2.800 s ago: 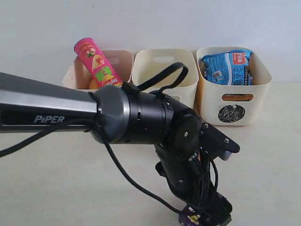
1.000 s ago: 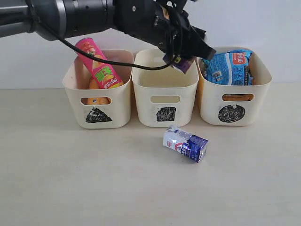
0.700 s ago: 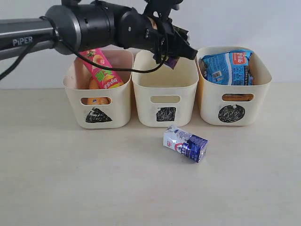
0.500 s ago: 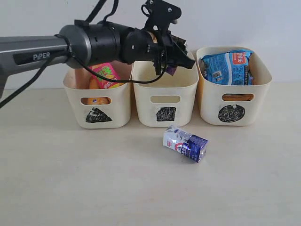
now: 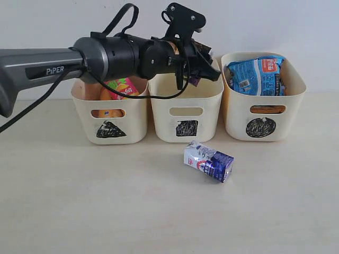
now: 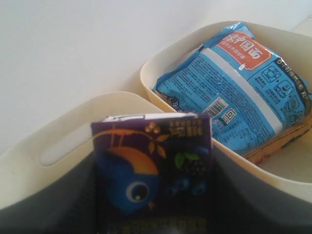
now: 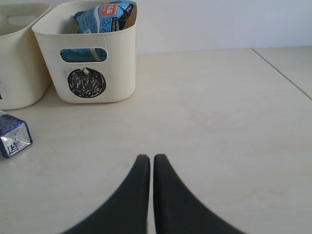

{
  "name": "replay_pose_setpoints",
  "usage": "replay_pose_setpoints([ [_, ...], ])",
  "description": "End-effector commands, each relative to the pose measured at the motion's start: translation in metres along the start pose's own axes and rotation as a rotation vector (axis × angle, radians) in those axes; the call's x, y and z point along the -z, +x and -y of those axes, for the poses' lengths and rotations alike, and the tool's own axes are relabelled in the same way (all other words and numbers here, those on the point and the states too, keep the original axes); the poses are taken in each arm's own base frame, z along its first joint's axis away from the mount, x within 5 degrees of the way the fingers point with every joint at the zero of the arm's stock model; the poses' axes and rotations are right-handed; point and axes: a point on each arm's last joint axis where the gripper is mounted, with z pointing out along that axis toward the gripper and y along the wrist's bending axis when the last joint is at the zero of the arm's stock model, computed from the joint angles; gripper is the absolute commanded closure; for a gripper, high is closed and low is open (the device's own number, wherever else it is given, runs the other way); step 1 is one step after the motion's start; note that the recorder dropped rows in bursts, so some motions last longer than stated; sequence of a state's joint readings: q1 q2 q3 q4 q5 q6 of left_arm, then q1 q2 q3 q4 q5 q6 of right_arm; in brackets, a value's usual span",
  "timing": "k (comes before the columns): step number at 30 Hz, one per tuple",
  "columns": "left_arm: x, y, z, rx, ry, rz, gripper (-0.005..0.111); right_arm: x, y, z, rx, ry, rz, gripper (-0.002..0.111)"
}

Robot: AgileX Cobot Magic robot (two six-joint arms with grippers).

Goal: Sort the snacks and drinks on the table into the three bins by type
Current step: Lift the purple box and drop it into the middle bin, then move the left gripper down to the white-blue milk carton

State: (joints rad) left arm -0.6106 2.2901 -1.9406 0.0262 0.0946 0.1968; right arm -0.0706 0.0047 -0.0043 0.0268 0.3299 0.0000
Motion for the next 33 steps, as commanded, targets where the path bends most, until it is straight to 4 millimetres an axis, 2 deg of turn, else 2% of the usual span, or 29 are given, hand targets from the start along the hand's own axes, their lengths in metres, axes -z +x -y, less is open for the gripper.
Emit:
replay_pose_setpoints([
  [1, 0.002, -0.009, -0.003, -0.003, -0.012, 0.05, 0.078, 0.0, 0.001, 0.0, 0.003, -0.001, 0.005, 0.109],
  [5, 0.002, -0.009, -0.003, -0.003, -0.012, 0.05, 0.054, 0.0, 0.001, 0.0, 0.003, -0.001, 0.005, 0.109],
  [8, 0.002, -0.009, -0.003, -0.003, -0.012, 0.05, 0.044, 0.0, 0.001, 0.0, 0.003, -0.001, 0.005, 0.109],
  [19, 0.004, -0.01, -0.003, 0.005, -0.008, 0.032, 0.044, 0.0, 0.001, 0.0, 0.011, 0.002, 0.008, 0.109],
  [25, 0.022, -0.03, -0.004, 0.003, 0.002, 0.01, 0.044, 0.0, 0.001, 0.0, 0.011, 0.002, 0.008, 0.109],
  [33, 0.057, -0.056, 0.007, -0.008, 0.055, -0.107, 0.049, 0.0, 0.001, 0.0, 0.011, 0.002, 0.008, 0.109],
])
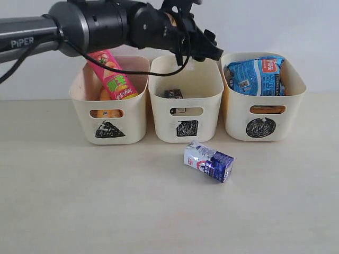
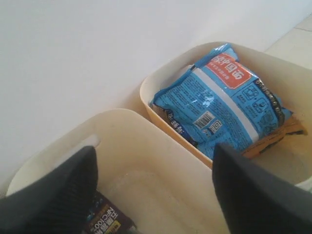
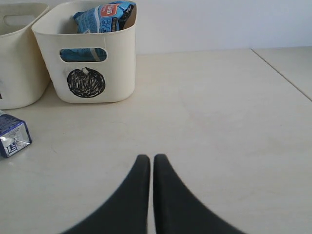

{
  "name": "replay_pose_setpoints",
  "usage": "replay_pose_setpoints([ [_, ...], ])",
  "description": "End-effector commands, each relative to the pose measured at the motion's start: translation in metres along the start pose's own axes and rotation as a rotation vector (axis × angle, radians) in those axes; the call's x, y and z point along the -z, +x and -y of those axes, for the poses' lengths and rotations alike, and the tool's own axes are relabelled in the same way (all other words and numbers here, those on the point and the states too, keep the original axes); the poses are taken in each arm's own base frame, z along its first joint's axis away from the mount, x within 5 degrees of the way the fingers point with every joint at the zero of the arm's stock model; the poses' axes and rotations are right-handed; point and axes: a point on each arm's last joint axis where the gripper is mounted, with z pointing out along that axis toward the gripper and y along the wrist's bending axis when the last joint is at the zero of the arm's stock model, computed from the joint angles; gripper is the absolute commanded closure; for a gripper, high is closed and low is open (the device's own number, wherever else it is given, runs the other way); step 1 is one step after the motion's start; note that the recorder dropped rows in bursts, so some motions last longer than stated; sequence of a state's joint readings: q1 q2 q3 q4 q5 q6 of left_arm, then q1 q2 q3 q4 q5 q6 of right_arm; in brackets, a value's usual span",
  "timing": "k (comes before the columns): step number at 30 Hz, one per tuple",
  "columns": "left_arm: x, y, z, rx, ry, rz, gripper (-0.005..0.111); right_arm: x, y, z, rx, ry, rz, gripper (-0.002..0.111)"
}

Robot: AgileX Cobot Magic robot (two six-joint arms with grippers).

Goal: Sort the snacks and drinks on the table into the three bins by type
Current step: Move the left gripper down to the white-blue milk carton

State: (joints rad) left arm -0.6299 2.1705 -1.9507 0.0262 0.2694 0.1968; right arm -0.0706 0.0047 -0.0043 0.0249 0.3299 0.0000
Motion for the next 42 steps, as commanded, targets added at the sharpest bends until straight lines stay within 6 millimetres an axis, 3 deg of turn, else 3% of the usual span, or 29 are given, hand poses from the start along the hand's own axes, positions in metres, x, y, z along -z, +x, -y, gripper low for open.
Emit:
replay_pose_setpoints([
  [1, 0.023, -0.014, 0.008, -0.004, 0.038, -0.085, 0.05, 0.0, 0.001, 0.0, 0.009, 0.001, 0.008, 0.109],
  [7, 0.049, -0.012, 0.008, -0.016, 0.082, -0.292, 0.065, 0.0, 0.001, 0.0, 0.009, 0.001, 0.008, 0.109],
  [10, 0.058, -0.008, 0.013, -0.072, 0.146, -0.383, 0.085, 0.0, 0.001, 0.0, 0.009, 0.001, 0.008, 0.109],
  [13, 0.064, -0.001, 0.024, -0.246, 0.285, -0.461, 0.103, 0.0, 0.001, 0.0, 0.009, 0.001, 0.008, 0.109],
  [17, 0.074, 0.003, 0.052, -0.468, 0.524, -0.485, 0.103, 0.0, 0.001, 0.0, 0.009, 0.001, 0.008, 0.109],
  [23, 0.079, 0.007, 0.085, -0.829, 0.781, -0.389, 0.103, 0.0, 0.001, 0.0, 0.009, 0.001, 0.008, 0.109],
  [31, 0.051, 0.041, 0.101, -1.022, 0.881, -0.431, 0.103, 0.0, 0.001, 0.0, 0.009, 0.001, 0.008, 0.109],
  [35, 0.034, 0.058, 0.102, -1.026, 0.858, -0.48, 0.085, 0.0, 0.001, 0.0, 0.009, 0.001, 0.008, 0.109],
  [36, 0.025, 0.065, 0.104, -1.029, 0.843, -0.478, 0.063, 0.0, 0.001, 0.0, 0.009, 0.001, 0.008, 0.109],
  [39, 0.013, 0.073, 0.107, -1.023, 0.821, -0.46, 0.026, 0.0, 0.001, 0.0, 0.009, 0.001, 0.008, 0.109],
  [40, 0.011, 0.077, 0.108, -1.013, 0.825, -0.468, 0.017, 0.0, 0.001, 0.0, 0.009, 0.001, 0.008, 0.109],
  [42, 0.005, 0.086, 0.11, -1.01, 0.832, -0.483, 0.012, 0.0, 0.001, 0.0, 0.009, 0.001, 0.008, 0.109],
])
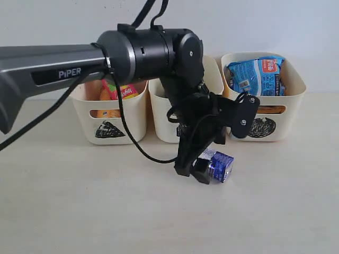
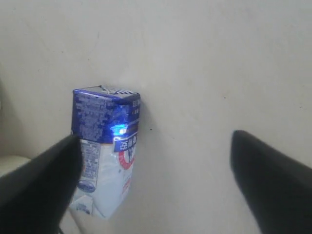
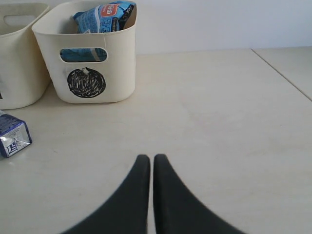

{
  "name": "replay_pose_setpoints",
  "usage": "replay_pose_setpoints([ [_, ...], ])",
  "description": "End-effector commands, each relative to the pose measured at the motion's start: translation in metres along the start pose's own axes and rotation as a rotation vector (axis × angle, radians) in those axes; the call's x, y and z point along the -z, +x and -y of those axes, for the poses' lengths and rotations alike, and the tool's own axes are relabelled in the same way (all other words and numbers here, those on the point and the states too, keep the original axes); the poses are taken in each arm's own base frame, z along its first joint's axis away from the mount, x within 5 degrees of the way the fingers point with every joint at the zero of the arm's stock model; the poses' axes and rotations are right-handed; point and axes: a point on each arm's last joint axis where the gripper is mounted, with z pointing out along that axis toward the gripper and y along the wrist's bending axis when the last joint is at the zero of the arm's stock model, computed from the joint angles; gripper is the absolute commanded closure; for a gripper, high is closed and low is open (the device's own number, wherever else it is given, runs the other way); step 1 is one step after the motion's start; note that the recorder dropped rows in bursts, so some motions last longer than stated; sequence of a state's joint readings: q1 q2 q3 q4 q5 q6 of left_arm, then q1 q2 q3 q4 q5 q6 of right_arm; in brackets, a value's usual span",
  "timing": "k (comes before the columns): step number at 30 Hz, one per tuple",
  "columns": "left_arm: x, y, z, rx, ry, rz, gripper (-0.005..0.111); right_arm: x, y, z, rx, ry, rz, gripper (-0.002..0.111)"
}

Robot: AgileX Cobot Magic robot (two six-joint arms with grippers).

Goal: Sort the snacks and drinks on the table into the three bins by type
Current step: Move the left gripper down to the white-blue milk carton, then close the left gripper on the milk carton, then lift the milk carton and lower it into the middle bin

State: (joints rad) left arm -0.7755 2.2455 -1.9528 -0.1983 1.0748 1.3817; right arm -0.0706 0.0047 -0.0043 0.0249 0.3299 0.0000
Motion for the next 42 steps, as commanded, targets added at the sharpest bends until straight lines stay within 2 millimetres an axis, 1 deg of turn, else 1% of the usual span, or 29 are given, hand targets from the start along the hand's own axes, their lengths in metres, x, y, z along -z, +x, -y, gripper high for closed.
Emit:
replay_pose_setpoints([
  [1, -0.02, 0.002, -0.001, 0.015, -0.002, -0.004, 0.012, 0.0, 0.001, 0.0, 0.009, 0.001, 0.008, 0.109],
  [3, -0.029, 0.004, -0.003, 0.016, -0.011, -0.007, 0.013, 0.0, 0.001, 0.0, 0.009, 0.001, 0.008, 0.109],
  [6, -0.042, 0.006, -0.009, 0.052, -0.071, 0.001, 0.013, 0.0, 0.001, 0.0, 0.009, 0.001, 0.008, 0.109],
  [10, -0.044, 0.006, -0.015, 0.076, -0.126, 0.014, 0.013, 0.0, 0.001, 0.0, 0.009, 0.001, 0.008, 0.109],
  [13, -0.047, 0.012, -0.02, 0.12, -0.121, 0.016, 0.013, 0.0, 0.001, 0.0, 0.009, 0.001, 0.008, 0.109],
  [17, -0.059, 0.028, -0.029, 0.204, -0.085, 0.021, 0.016, 0.0, 0.001, 0.0, 0.004, 0.0, 0.005, 0.109],
  [19, -0.063, 0.032, -0.032, 0.224, -0.079, 0.036, 0.017, 0.0, 0.001, 0.0, 0.001, -0.001, 0.005, 0.109],
  [22, -0.068, 0.031, -0.037, 0.222, -0.086, 0.041, 0.017, 0.0, 0.001, 0.0, 0.001, -0.001, 0.005, 0.109],
  [27, -0.079, 0.034, -0.039, 0.223, -0.07, 0.037, 0.017, 0.0, 0.001, 0.0, 0.001, -0.001, 0.005, 0.109],
  [31, -0.092, 0.043, -0.036, 0.255, -0.038, 0.025, 0.018, 0.0, 0.001, 0.0, 0.001, -0.001, 0.005, 0.109],
  [33, -0.096, 0.046, -0.033, 0.261, -0.005, 0.014, 0.026, 0.0, 0.001, 0.0, 0.001, -0.001, 0.005, 0.109],
  [34, -0.096, 0.046, -0.031, 0.262, 0.01, 0.01, 0.044, 0.0, 0.001, 0.0, 0.001, -0.001, 0.005, 0.109],
  [35, -0.096, 0.046, -0.03, 0.261, 0.023, 0.007, 0.069, 0.0, 0.001, 0.0, 0.001, -0.001, 0.005, 0.109],
  [37, -0.093, 0.045, -0.029, 0.253, 0.032, 0.005, 0.101, 0.0, 0.001, 0.0, 0.001, -0.001, 0.005, 0.109],
  [38, -0.092, 0.043, -0.029, 0.252, 0.033, 0.005, 0.101, 0.0, 0.001, 0.0, 0.001, -0.001, 0.005, 0.109],
  [40, -0.083, 0.04, -0.031, 0.251, 0.022, 0.012, 0.103, 0.0, 0.001, 0.0, 0.001, -0.001, 0.005, 0.109],
  [42, -0.067, 0.035, -0.032, 0.281, 0.013, 0.024, 0.103, 0.0, 0.001, 0.0, 0.001, -0.001, 0.005, 0.109],
])
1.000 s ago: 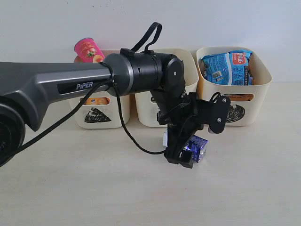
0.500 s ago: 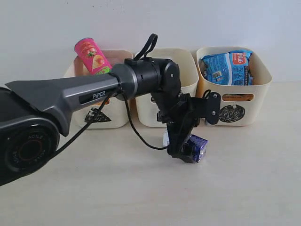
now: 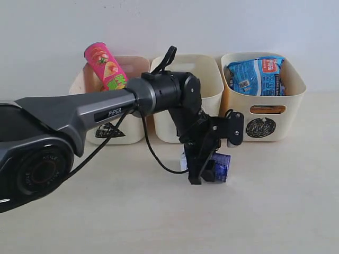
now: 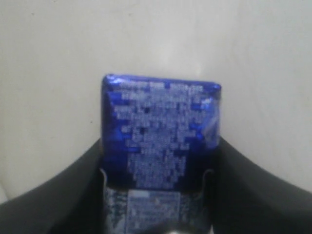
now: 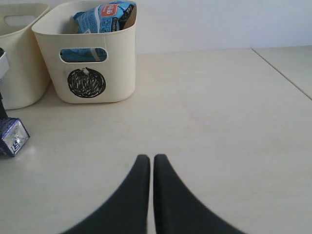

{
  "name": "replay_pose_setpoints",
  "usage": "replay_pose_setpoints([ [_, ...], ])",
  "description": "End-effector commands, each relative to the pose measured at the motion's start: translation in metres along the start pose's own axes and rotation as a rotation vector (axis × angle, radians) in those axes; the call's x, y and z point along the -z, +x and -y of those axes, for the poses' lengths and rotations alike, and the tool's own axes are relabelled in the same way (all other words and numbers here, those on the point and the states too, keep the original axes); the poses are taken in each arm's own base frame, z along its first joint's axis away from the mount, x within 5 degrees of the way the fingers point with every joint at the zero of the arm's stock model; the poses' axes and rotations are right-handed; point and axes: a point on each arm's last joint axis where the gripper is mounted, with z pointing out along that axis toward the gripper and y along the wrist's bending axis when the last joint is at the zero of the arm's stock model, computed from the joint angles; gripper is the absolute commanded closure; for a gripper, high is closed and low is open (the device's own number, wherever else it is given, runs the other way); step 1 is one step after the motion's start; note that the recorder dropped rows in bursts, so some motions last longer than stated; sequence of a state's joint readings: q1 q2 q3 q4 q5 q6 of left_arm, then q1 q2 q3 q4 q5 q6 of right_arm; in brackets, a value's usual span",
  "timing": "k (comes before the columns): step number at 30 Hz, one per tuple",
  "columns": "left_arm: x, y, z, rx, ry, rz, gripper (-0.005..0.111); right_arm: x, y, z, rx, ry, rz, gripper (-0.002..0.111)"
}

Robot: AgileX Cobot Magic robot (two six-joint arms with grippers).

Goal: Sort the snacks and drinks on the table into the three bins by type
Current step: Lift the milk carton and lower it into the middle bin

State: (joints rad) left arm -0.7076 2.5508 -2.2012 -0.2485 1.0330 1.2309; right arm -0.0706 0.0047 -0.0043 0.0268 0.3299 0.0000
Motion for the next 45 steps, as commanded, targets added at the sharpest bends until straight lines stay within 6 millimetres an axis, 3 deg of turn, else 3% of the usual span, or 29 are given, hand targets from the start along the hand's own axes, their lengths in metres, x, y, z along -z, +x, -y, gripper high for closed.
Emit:
replay_pose_setpoints([
  [1, 0.026, -0.008, 0.002, 0.044, 0.009, 0.005, 0.103, 0.0, 0.001, 0.0, 0.003, -0.001, 0.005, 0.109],
  [12, 0.125, -0.034, -0.003, 0.181, -0.161, 0.113, 0.103, 0.0, 0.001, 0.0, 0.003, -0.001, 0.005, 0.109],
  [17, 0.155, -0.043, -0.014, 0.245, -0.332, 0.221, 0.103, 0.0, 0.001, 0.0, 0.003, -0.001, 0.005, 0.109],
  [22, 0.17, -0.045, -0.034, 0.295, -0.537, 0.352, 0.103, 0.0, 0.001, 0.0, 0.003, -0.001, 0.005, 0.109],
  [32, 0.173, -0.02, -0.07, 0.449, -0.794, 0.52, 0.103, 0.0, 0.001, 0.0, 0.003, -0.001, 0.005, 0.109],
  [36, 0.16, -0.006, -0.08, 0.493, -0.833, 0.533, 0.103, 0.0, 0.001, 0.0, 0.003, -0.001, 0.005, 0.109],
  [45, 0.136, 0.0, -0.084, 0.492, -0.831, 0.514, 0.103, 0.0, 0.001, 0.0, 0.007, 0.001, 0.008, 0.109],
])
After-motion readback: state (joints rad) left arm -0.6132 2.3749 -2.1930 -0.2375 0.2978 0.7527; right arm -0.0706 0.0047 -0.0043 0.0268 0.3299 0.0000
